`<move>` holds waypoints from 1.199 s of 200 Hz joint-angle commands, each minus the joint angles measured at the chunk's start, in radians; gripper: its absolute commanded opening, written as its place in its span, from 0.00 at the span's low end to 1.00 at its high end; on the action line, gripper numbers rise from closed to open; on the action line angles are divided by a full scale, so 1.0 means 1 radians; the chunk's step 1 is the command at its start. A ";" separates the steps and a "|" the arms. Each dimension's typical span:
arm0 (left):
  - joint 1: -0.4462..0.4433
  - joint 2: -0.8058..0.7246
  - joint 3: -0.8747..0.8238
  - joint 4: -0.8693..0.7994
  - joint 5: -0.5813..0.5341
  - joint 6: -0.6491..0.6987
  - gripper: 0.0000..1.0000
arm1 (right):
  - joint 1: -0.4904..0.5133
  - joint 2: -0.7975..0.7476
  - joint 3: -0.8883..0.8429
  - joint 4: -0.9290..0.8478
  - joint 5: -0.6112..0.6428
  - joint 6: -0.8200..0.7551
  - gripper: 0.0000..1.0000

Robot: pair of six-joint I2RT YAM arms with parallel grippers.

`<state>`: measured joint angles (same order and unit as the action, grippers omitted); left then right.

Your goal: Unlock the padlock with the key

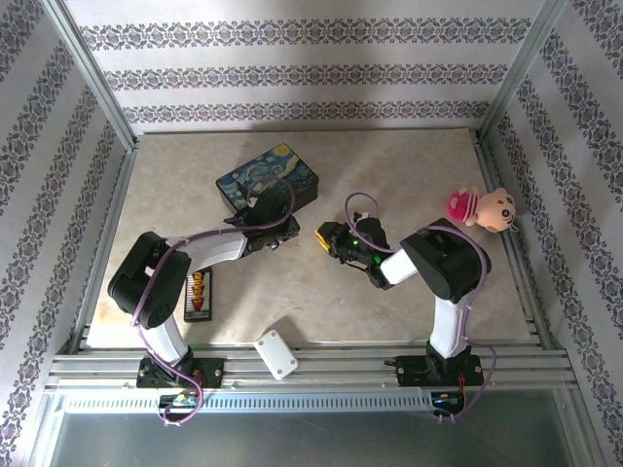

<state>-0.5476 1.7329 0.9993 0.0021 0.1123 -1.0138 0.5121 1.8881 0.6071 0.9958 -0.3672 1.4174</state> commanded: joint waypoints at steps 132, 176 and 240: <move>0.010 0.030 -0.088 0.154 0.020 -0.011 0.31 | -0.037 0.013 0.384 -0.669 -0.146 -0.701 0.33; 0.012 -0.134 -0.100 0.058 -0.030 0.024 0.54 | -0.013 -0.014 0.425 -0.803 -0.085 -0.868 0.33; 0.142 -0.302 -0.020 -0.270 -0.156 0.161 0.99 | 0.075 0.006 0.516 -0.963 0.060 -1.006 0.40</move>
<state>-0.4820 1.4399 0.9493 -0.0772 0.0238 -0.9268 0.5377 1.8980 1.0767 0.1352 -0.4271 0.5102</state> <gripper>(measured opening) 0.992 0.377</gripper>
